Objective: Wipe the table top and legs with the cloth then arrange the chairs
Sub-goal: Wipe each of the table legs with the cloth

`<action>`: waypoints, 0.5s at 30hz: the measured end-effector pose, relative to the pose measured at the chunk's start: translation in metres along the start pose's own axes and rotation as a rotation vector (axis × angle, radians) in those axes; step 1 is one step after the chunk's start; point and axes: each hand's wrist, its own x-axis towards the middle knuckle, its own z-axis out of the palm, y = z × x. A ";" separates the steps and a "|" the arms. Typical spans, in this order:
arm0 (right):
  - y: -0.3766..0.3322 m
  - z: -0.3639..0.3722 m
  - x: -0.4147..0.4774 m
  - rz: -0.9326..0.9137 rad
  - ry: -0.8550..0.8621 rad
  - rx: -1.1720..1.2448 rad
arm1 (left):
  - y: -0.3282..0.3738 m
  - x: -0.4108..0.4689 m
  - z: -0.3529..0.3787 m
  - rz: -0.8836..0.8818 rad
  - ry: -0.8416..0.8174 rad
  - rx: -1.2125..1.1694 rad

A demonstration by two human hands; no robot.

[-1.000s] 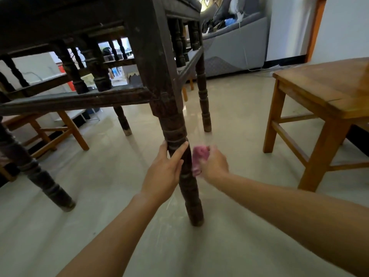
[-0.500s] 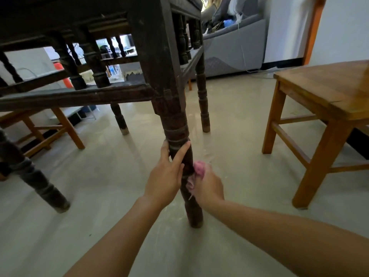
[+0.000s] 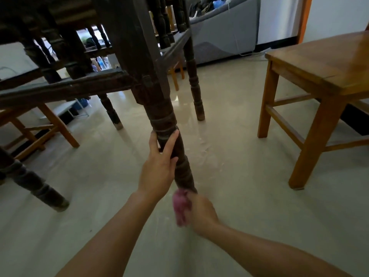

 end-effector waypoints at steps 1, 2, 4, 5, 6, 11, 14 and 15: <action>0.010 0.002 -0.003 0.025 -0.068 -0.134 | 0.000 0.000 0.000 -0.001 -0.005 0.005; 0.013 -0.004 -0.001 0.040 -0.045 -0.177 | 0.001 0.000 -0.001 -0.006 -0.010 0.013; 0.010 -0.026 0.018 0.058 0.126 -0.130 | 0.001 0.000 -0.001 -0.025 -0.011 0.022; 0.006 -0.036 0.033 0.048 0.254 -0.099 | 0.001 0.000 -0.001 -0.034 -0.011 0.015; 0.000 -0.047 0.044 0.042 0.360 -0.070 | 0.001 -0.001 0.000 -0.035 -0.011 0.001; -0.010 -0.016 0.042 -0.094 0.291 0.445 | 0.000 -0.002 0.003 -0.014 -0.001 -0.003; 0.014 0.015 0.017 0.162 -0.132 0.559 | 0.000 0.000 0.002 0.006 0.003 0.002; 0.021 0.014 0.015 0.251 -0.280 0.525 | 0.000 0.000 0.002 0.003 -0.001 0.000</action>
